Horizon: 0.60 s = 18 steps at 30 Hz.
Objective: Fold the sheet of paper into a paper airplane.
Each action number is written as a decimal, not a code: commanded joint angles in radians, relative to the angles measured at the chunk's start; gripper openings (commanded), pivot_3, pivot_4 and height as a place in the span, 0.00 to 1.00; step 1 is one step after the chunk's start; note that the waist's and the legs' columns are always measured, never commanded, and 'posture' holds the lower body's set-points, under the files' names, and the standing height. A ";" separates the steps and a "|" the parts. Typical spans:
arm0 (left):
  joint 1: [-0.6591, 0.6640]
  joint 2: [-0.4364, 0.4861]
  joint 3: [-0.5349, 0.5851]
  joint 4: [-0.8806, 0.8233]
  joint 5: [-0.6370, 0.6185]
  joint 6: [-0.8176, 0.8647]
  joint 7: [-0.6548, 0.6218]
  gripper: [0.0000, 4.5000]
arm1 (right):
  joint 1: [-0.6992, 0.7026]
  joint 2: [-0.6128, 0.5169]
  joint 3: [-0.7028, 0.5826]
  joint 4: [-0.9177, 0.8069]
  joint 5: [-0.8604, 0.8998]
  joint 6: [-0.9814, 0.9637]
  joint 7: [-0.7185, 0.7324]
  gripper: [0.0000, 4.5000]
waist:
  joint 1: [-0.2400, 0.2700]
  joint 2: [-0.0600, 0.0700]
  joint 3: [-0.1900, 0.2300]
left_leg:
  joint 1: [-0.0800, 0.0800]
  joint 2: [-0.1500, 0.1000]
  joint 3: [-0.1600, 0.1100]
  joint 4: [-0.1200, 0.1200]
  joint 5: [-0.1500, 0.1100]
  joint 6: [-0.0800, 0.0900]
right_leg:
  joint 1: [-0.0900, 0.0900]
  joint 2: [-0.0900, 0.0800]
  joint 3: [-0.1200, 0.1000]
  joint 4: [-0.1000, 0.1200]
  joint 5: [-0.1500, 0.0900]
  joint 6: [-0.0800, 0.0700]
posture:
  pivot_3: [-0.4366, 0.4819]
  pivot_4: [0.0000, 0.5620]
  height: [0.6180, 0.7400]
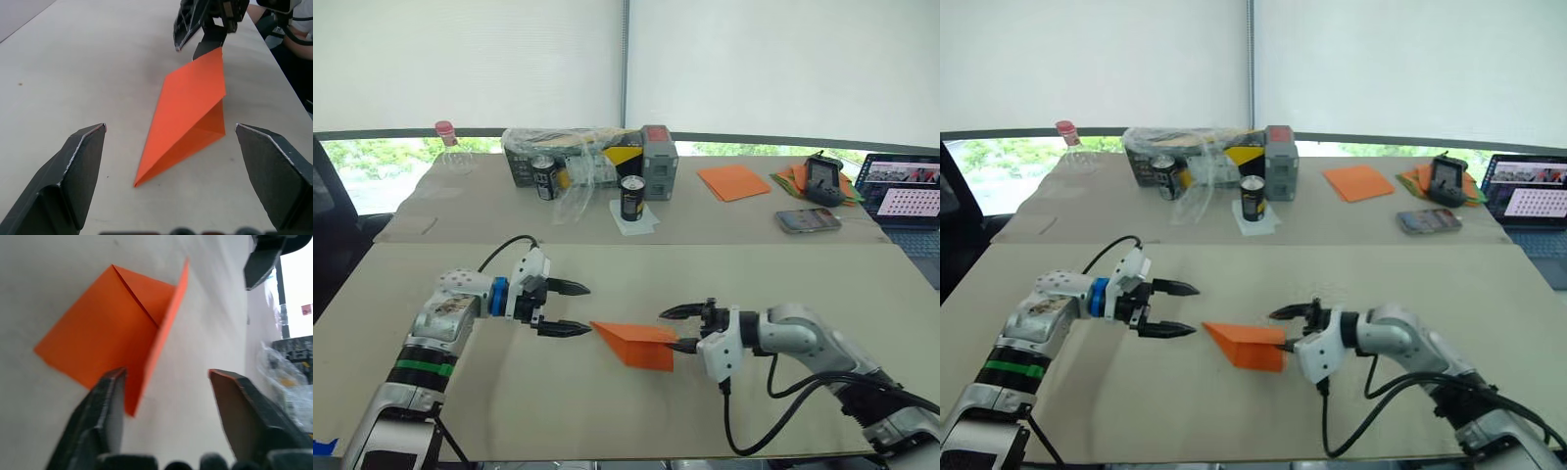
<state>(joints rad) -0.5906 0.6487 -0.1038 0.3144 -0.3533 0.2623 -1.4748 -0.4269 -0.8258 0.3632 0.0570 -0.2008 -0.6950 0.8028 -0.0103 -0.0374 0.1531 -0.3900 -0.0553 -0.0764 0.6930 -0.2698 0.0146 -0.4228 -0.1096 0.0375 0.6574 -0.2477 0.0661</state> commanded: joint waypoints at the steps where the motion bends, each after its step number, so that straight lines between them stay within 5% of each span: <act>1: -0.079 -0.037 0.017 0.064 -0.005 -0.028 0.005 0.94 | 0.065 -0.070 -0.068 -0.153 0.187 0.111 0.085 0.90 | 0.000 0.000 0.000 | 0.000 0.000 0.000 0.000 0.000 0.000 | 0.001 0.000 -0.001 0.000 0.000 0.000 | 0.48 0.27 0.99; 6: -0.170 -0.109 -0.010 0.210 0.031 -0.085 -0.012 0.58 | 0.216 -0.158 -0.180 -0.372 0.313 0.301 0.109 0.90 | -0.002 0.000 0.000 | 0.000 0.000 0.000 0.001 -0.001 0.001 | 0.001 0.000 0.000 0.000 0.000 0.000 | 0.48 0.27 0.99; 13: -0.194 -0.199 -0.070 0.308 0.089 -0.189 -0.062 0.06 | 0.350 -0.123 -0.278 -0.556 0.300 0.508 0.040 0.90 | -0.003 0.000 0.000 | 0.000 0.000 0.001 0.001 -0.001 0.002 | 0.002 0.000 0.000 0.000 0.000 0.000 | 0.48 0.27 0.99; 18: -0.192 -0.210 -0.101 0.417 0.155 -0.328 -0.097 0.01 | 0.414 -0.060 -0.282 -0.630 0.257 0.599 -0.011 0.90 | -0.002 0.000 0.000 | 0.000 0.000 0.001 0.001 -0.001 0.002 | 0.002 0.000 0.000 0.000 0.000 0.000 | 0.48 0.27 0.99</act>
<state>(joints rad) -0.7726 0.4370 -0.2085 0.7101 -0.2091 -0.0209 -1.5531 -0.0161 -0.8930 0.1095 -0.5275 0.0595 -0.1218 0.8173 -0.0127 -0.0374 0.1531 -0.3900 -0.0557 -0.0755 0.6942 -0.2709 0.0166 -0.4213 -0.1095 0.0378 0.6569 -0.2477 0.0662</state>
